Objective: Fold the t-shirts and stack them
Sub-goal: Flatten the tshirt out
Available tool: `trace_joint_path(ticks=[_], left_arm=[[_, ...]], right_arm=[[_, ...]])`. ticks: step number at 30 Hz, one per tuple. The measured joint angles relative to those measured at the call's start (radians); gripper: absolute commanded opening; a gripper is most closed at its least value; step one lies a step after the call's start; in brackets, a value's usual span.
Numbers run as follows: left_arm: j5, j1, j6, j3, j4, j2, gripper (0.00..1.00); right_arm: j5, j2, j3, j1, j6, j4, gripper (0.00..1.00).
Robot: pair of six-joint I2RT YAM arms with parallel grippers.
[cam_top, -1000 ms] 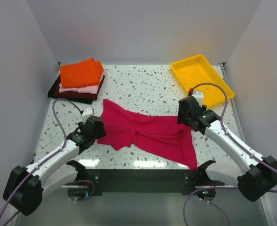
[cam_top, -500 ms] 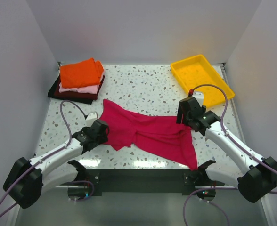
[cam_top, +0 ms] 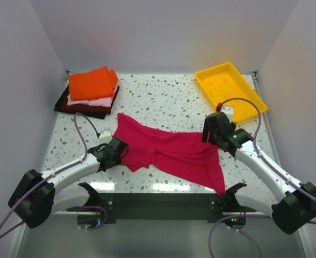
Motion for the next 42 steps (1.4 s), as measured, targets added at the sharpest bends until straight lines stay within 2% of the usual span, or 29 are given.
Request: trace_joint_path(ticks=[2,6,9,10,12,13,14,22,27,33,42], left_arm=[[-0.002,0.0,-0.001,0.003,0.0,0.012,0.42],[-0.001,0.0,-0.001,0.004,0.0,0.018,0.41],[0.0,-0.001,0.0,0.004,0.002,0.026,0.27],[0.0,-0.002,0.0,0.006,0.004,0.03,0.18],[0.003,-0.005,0.001,0.01,0.005,0.035,0.1],[0.003,-0.007,0.002,0.011,0.005,0.039,0.03],[0.004,-0.008,0.002,0.012,0.007,0.04,0.0],[0.019,-0.009,0.029,0.02,-0.001,0.012,0.0],[0.026,0.011,0.075,0.096,-0.02,-0.062,0.0],[0.031,0.123,0.189,0.243,-0.016,-0.063,0.0],[0.065,0.331,0.351,0.393,0.013,-0.01,0.0]], right_arm=[[0.0,-0.008,0.0,-0.001,0.0,0.0,0.77],[0.0,-0.027,0.0,-0.006,0.0,0.0,0.78],[0.0,-0.037,0.0,-0.007,0.0,-0.001,0.78],[-0.001,-0.042,0.0,-0.007,0.0,-0.001,0.78],[0.0,-0.051,0.0,-0.007,0.0,-0.002,0.78],[0.0,-0.055,0.0,-0.007,0.0,-0.002,0.78],[0.0,-0.058,0.0,-0.007,-0.001,-0.004,0.78],[0.0,-0.077,-0.023,-0.019,-0.014,-0.023,0.79],[-0.012,-0.087,-0.098,-0.046,-0.019,-0.023,0.78],[-0.054,-0.078,-0.129,-0.06,-0.016,-0.018,0.78],[-0.115,0.042,-0.182,-0.157,0.0,0.071,0.75]])
